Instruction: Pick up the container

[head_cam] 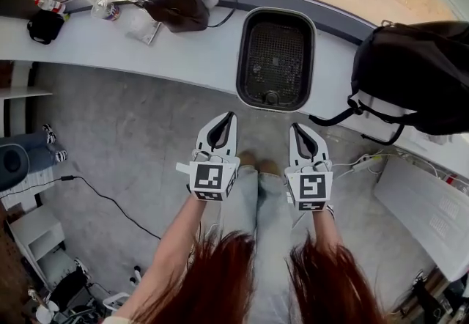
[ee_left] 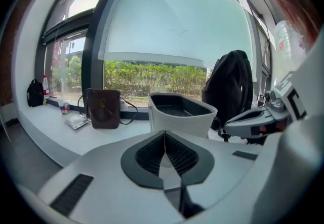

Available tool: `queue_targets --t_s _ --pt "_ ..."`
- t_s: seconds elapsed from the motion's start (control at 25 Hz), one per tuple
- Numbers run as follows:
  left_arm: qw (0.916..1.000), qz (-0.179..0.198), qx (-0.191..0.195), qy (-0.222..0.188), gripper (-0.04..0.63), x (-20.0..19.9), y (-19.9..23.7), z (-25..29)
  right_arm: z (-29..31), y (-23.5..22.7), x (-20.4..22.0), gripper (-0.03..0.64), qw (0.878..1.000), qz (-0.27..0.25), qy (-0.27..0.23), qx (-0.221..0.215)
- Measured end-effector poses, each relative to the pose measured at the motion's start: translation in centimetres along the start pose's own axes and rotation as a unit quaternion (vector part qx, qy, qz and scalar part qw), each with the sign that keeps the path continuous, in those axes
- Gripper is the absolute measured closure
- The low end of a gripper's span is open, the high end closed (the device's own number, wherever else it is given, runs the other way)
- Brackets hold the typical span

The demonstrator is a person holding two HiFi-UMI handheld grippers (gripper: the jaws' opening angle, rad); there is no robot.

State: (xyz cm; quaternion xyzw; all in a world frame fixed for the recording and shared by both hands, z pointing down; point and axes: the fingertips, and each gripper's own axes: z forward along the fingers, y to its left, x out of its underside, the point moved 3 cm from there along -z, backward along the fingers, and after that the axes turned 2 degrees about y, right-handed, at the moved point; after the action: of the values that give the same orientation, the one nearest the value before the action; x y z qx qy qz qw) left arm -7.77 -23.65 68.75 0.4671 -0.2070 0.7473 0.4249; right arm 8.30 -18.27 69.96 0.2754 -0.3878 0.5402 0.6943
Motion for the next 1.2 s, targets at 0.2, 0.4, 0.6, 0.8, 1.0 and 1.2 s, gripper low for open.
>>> queue_targets --t_s 0.2,0.4,0.6,0.8,1.0,1.2 --pt "0.9999 0.006 0.003 0.013 0.578 3.4 1.1 1.8 2.6 0.3 2.9 0.592 1.0 0.007 0.008 0.001" --pt "0.9997 0.012 0.01 0.018 0.578 6.2 1.5 3.5 4.5 0.2 5.5 0.592 1.0 0.008 0.012 0.002" --pt "0.9996 0.013 0.017 0.019 0.58 8.6 1.5 5.2 6.0 -0.5 8.4 0.592 1.0 0.005 0.023 0.006" --pt "0.9994 0.015 0.026 0.016 0.578 10.1 1.4 6.8 7.2 -1.1 9.9 0.592 1.0 0.0 0.023 0.011" --pt "0.9991 0.022 0.035 0.012 0.58 11.2 1.6 8.3 8.6 -1.6 10.9 0.592 1.0 -0.007 0.019 0.014" --pt "0.9987 0.029 0.043 0.001 0.578 11.6 1.5 9.5 9.7 -2.0 11.0 0.592 1.0 -0.013 0.007 0.014"
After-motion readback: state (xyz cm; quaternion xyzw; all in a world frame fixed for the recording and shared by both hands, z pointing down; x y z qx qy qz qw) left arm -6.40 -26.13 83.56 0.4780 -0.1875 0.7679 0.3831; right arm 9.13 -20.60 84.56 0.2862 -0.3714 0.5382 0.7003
